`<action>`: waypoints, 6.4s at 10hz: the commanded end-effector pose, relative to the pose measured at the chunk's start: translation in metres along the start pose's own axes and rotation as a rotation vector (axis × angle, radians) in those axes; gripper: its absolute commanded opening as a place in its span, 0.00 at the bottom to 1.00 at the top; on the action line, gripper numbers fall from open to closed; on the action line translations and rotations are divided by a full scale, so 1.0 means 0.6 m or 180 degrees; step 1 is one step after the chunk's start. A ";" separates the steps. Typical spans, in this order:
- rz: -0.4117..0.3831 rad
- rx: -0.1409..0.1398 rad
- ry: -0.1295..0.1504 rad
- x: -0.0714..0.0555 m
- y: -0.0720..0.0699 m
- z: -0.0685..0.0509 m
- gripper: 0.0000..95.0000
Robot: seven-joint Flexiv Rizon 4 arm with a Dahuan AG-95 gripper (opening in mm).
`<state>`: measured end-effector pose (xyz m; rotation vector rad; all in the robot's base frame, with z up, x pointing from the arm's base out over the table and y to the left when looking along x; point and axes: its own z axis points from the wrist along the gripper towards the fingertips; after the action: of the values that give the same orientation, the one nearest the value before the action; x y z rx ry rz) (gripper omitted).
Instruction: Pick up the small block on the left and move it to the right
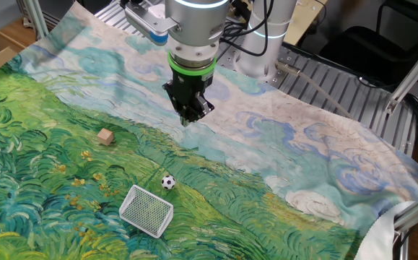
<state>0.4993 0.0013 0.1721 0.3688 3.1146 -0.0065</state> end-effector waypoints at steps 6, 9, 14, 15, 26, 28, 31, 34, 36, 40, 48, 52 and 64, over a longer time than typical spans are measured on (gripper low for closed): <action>-0.0001 -0.0001 0.0002 0.000 0.000 0.000 0.00; -0.0002 -0.0001 0.0002 0.000 0.000 0.000 0.00; -0.0006 0.0000 0.0002 0.000 0.000 0.000 0.00; -0.0009 0.0000 0.0002 0.000 0.000 0.000 0.00; -0.0273 0.0004 0.0006 -0.007 -0.034 0.004 0.00; -0.0350 0.0016 -0.0002 -0.013 -0.061 0.016 0.00; -0.0413 0.0057 -0.0012 -0.024 -0.077 0.019 0.00; -0.0506 0.0107 -0.0014 -0.043 -0.088 0.012 0.00; -0.0598 0.0136 -0.0016 -0.061 -0.103 0.006 0.00; -0.0773 0.0193 -0.0009 -0.087 -0.124 -0.005 0.00; -0.0536 0.0133 -0.0007 -0.093 -0.129 -0.006 0.00; -0.0563 0.0129 0.0003 -0.093 -0.128 -0.005 0.00; -0.0631 0.0150 -0.0016 -0.093 -0.128 -0.005 0.00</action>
<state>0.5348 -0.0869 0.1757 0.0869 3.1289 -0.0878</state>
